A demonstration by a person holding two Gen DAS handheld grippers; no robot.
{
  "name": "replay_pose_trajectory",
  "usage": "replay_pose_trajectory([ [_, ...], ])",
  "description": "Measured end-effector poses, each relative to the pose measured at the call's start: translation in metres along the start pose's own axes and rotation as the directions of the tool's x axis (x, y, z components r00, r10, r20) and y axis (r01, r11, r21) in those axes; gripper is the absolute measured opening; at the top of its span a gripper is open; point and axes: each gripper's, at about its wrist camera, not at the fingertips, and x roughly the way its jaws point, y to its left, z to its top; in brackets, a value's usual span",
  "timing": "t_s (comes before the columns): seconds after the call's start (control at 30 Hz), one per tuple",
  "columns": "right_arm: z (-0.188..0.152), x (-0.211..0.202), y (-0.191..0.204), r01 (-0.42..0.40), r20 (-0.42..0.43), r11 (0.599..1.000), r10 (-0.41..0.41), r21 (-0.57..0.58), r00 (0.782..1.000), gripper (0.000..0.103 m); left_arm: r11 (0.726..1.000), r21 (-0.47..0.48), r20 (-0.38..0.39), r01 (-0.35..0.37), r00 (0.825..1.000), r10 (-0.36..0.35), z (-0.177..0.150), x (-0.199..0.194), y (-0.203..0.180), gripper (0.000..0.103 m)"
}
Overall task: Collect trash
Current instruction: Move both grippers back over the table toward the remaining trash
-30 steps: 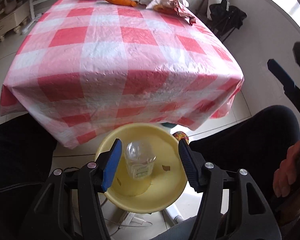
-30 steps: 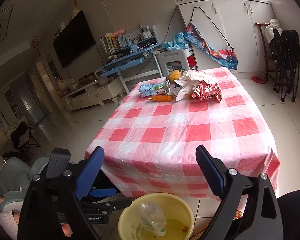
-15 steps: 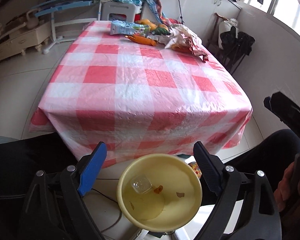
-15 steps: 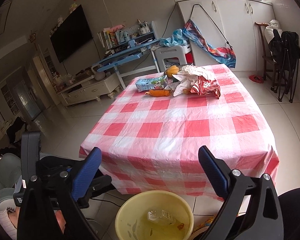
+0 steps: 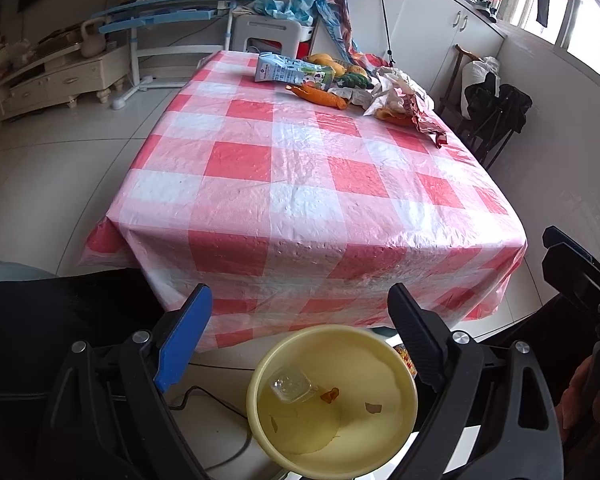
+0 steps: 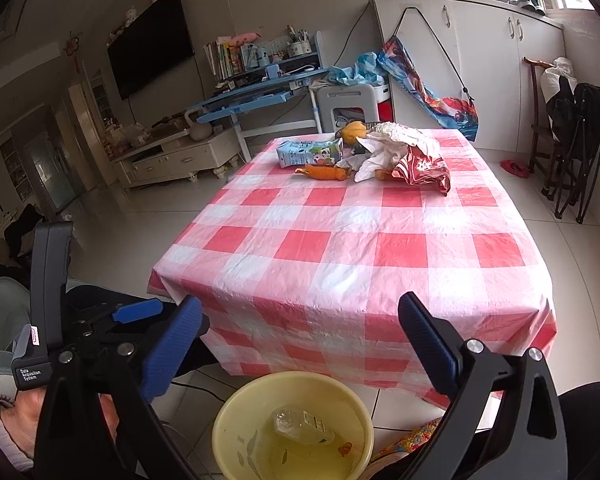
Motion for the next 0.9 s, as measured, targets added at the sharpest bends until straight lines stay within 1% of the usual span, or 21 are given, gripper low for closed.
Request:
replay_pose_trajectory([
  [0.27,-0.002,0.002,0.004,0.008,-0.008,1.0,-0.008,-0.015,1.0,0.095,1.0,-0.012,0.0,-0.012,1.0,0.012,0.0,0.003,0.002,0.086],
  [0.47,-0.002,0.003,0.005,0.011,-0.017,1.0,-0.012,-0.021,1.0,0.095,0.999,-0.046,0.016,-0.014,1.0,0.014,0.004,0.001,0.009,0.086],
  [0.53,-0.001,0.004,0.005,-0.002,-0.022,1.0,0.002,-0.011,1.0,0.095,0.998,-0.059,0.022,-0.015,1.0,0.016,0.007,0.001,0.01,0.086],
  [0.7,0.012,0.005,-0.004,-0.032,-0.03,0.999,0.032,0.026,0.999,0.095,0.995,-0.103,0.053,0.0,0.999,0.005,0.024,-0.001,0.018,0.086],
  [0.8,0.024,0.009,-0.009,-0.02,-0.029,1.0,0.021,0.02,0.999,0.095,0.989,-0.145,0.063,0.007,0.998,0.003,0.033,-0.001,0.025,0.086],
  [0.9,0.039,0.013,-0.018,-0.01,-0.017,1.0,0.011,0.018,1.0,0.095,0.987,-0.16,0.074,0.004,0.997,0.008,0.041,0.001,0.029,0.086],
])
